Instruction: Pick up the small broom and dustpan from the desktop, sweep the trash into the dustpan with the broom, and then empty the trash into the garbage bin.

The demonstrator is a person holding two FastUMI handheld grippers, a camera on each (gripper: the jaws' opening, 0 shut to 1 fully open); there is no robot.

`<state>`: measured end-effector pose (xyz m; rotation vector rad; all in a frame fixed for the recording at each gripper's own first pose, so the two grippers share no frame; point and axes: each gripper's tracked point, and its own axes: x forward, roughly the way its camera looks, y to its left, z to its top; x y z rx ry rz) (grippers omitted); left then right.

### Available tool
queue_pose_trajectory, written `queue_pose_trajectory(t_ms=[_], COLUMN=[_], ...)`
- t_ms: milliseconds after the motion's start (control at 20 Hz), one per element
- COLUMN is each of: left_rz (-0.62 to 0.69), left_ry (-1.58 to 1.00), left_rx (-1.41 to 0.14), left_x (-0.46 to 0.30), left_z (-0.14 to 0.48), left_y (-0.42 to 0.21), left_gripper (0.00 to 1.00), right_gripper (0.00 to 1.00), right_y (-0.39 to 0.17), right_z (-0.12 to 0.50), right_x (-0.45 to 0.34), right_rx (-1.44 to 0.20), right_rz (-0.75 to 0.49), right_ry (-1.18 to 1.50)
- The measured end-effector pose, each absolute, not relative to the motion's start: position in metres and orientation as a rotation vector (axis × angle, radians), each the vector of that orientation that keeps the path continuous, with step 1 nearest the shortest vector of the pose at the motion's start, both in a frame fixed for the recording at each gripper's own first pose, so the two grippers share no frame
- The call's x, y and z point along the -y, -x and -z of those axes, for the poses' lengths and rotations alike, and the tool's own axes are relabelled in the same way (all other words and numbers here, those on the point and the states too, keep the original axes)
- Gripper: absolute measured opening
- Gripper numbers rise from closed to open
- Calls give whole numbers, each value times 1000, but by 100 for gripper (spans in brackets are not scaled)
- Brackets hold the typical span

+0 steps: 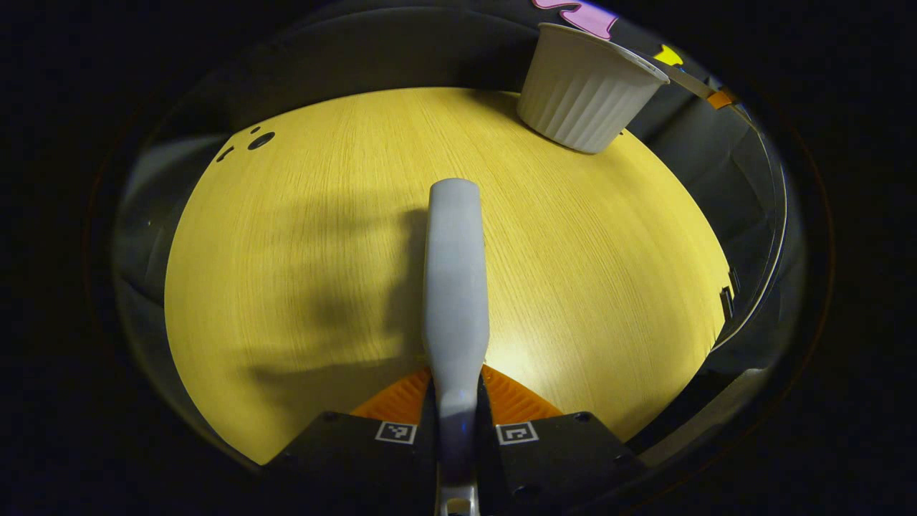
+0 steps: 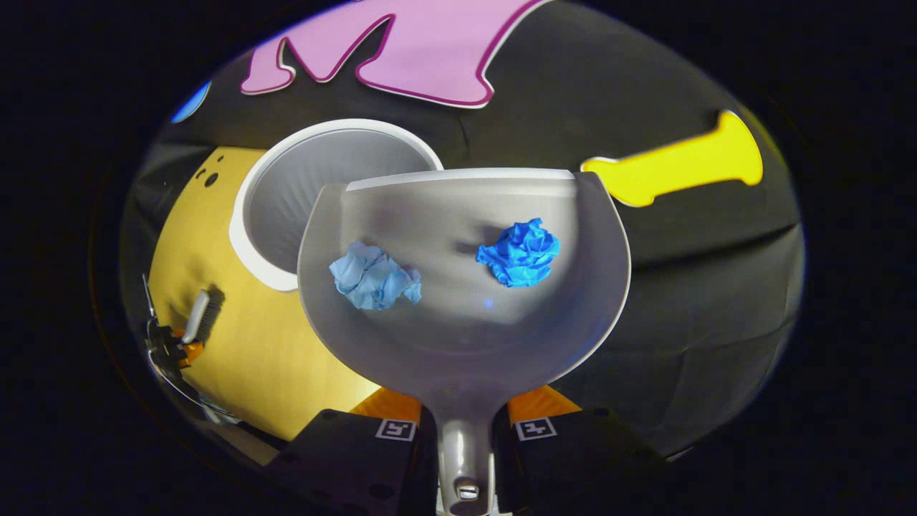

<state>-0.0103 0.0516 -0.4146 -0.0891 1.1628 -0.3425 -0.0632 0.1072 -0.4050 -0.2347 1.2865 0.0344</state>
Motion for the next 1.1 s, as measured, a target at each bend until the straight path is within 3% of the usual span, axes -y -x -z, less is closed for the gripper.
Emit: queue_pose_trajectory(t_ms=[350,500,550,1100], left_rz=[327,317,316,315], left_ry=[98,109,110,104], left_rx=[-1158,-1155,-1154,-1150], left_x=[-54,-54,-55,-56], left_z=[414,412,411,411], left_y=[13,14,14,17], left_gripper=[29,23,29,26], right_gripper=[35,35,35,35], right_y=[26,19,18,15], right_z=[387,378,377,377], right_x=[-114,-115,-113,-92], right_rx=[-1280,-1284,-1284,-1324], right_rz=[-78,-126,-142,-200], right_ry=[506,663,691,934])
